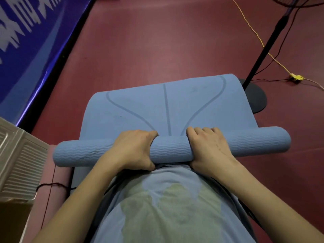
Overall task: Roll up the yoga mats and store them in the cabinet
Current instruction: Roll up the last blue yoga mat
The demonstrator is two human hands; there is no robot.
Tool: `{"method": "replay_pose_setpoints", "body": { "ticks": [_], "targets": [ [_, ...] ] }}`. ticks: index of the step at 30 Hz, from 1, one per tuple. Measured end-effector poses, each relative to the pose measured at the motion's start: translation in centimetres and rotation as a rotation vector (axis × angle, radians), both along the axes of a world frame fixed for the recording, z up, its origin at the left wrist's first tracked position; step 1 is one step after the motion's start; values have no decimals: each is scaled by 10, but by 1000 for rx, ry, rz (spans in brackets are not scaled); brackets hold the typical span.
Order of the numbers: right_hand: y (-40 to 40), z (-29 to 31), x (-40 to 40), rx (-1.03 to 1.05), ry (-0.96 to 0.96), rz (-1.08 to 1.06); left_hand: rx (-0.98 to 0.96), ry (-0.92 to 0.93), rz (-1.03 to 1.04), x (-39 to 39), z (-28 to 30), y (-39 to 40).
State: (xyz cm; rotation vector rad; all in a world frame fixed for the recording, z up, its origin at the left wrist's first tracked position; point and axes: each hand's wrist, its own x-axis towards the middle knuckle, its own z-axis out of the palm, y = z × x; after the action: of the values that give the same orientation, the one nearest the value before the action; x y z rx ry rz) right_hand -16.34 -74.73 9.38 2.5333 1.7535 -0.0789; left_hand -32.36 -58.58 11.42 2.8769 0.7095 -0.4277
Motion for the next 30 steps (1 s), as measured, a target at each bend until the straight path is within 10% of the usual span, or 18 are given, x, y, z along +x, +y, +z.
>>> {"method": "replay_pose_setpoints", "body": {
  "ticks": [20,30],
  "targets": [
    [80,33,57,-551,438,54,405,-468,6,-1,-51,-3],
    [22,2,65,7,197,196,364,-318,-29,12,-37,15]
  ]
}}
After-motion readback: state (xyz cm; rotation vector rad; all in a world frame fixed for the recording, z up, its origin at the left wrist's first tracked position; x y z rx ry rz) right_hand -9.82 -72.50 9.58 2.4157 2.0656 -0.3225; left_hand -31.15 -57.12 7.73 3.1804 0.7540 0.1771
